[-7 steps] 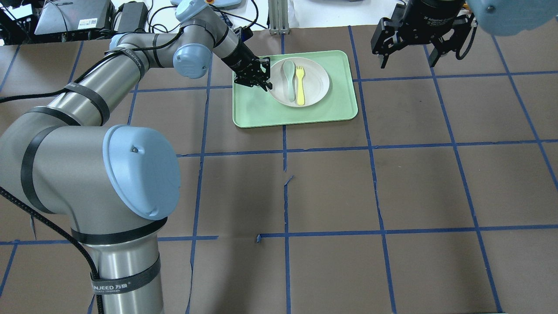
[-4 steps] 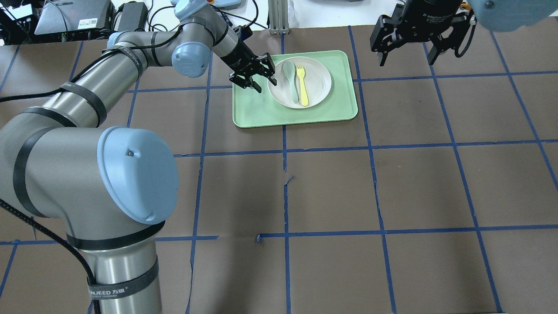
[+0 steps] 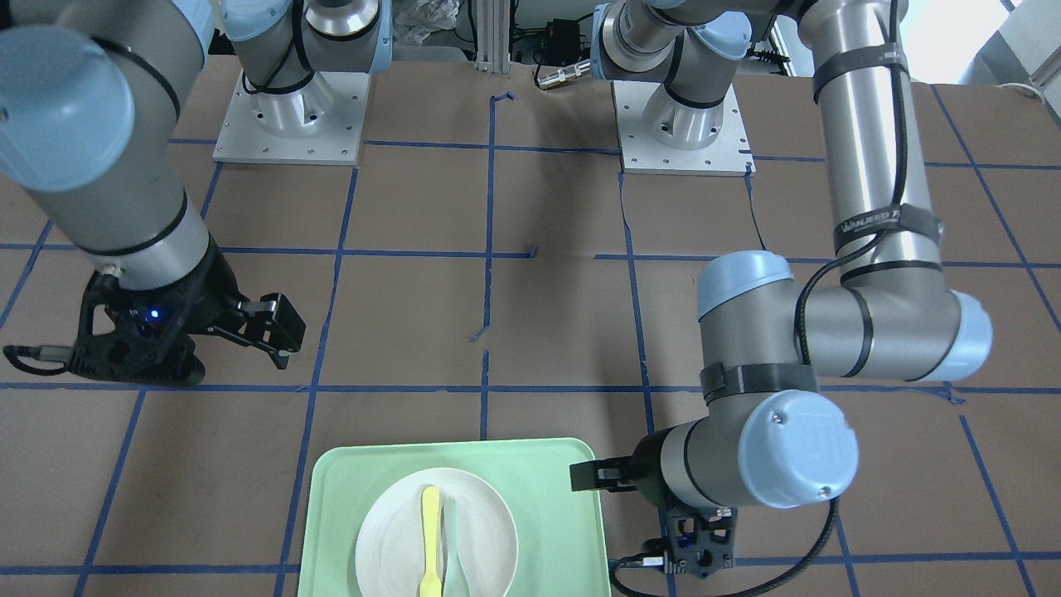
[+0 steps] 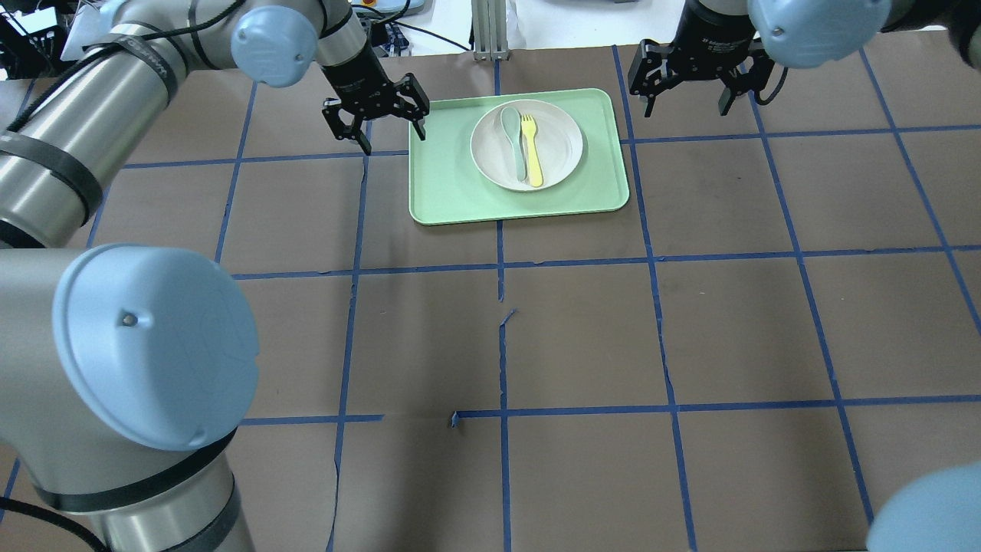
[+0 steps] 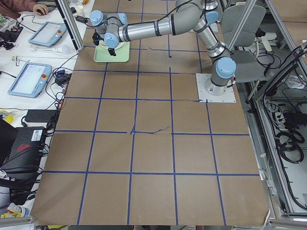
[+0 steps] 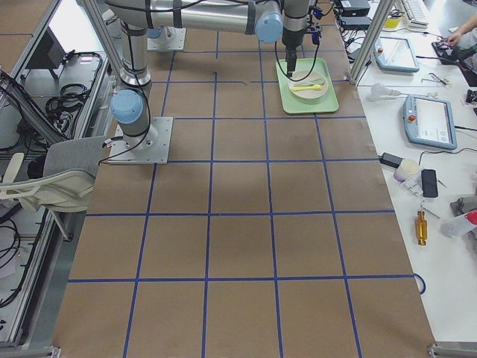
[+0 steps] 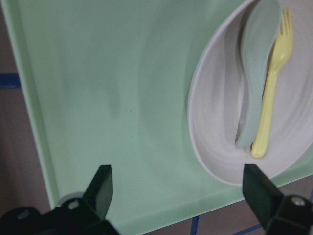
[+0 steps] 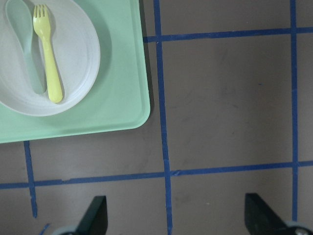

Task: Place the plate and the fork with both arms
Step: 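Lower the right gripper onto the yellow fork while the left arm withdraws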

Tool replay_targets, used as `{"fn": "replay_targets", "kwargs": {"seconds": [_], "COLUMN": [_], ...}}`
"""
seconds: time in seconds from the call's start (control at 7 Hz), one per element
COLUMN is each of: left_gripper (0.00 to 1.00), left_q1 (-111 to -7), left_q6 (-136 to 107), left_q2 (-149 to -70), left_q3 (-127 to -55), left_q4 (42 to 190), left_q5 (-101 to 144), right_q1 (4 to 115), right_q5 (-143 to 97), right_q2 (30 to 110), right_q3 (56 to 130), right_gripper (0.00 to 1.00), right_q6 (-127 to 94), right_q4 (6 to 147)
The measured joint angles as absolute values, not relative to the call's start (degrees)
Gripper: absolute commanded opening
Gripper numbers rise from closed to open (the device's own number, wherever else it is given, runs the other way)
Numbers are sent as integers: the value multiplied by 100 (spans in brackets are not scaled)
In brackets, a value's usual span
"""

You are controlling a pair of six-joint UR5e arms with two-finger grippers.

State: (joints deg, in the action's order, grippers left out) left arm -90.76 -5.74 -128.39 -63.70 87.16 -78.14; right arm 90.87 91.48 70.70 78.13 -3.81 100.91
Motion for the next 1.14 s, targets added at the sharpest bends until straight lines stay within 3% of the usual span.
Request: {"fn": "replay_targets", "kwargs": {"seconds": [0.43,0.57,0.86,1.14], "left_gripper": [100,100,100,100], "left_q1": [-8664,-8620,-8572,-8593], "left_q6": [-336,-234,-183,-174], "left_q2": [-11526,-11120,-10431,-9820], "left_q3": [-6474,-6566,-7023,-7723], "left_q4": [9831,10151,10428,10453], "left_q5": [-9042,-9255,-9336,-9337], "right_q1": [9357,9504,9804,10016], "right_q5": [9102,9099,9082,9043], "right_q2": [5681,5232,4579,4361], "right_q3": [6853,6606,6359,6335], "right_gripper": [100,94,67,66], "right_q6": [-327,-338,-417,-574], "right_q4": [10594,10946,11616,11792]}}
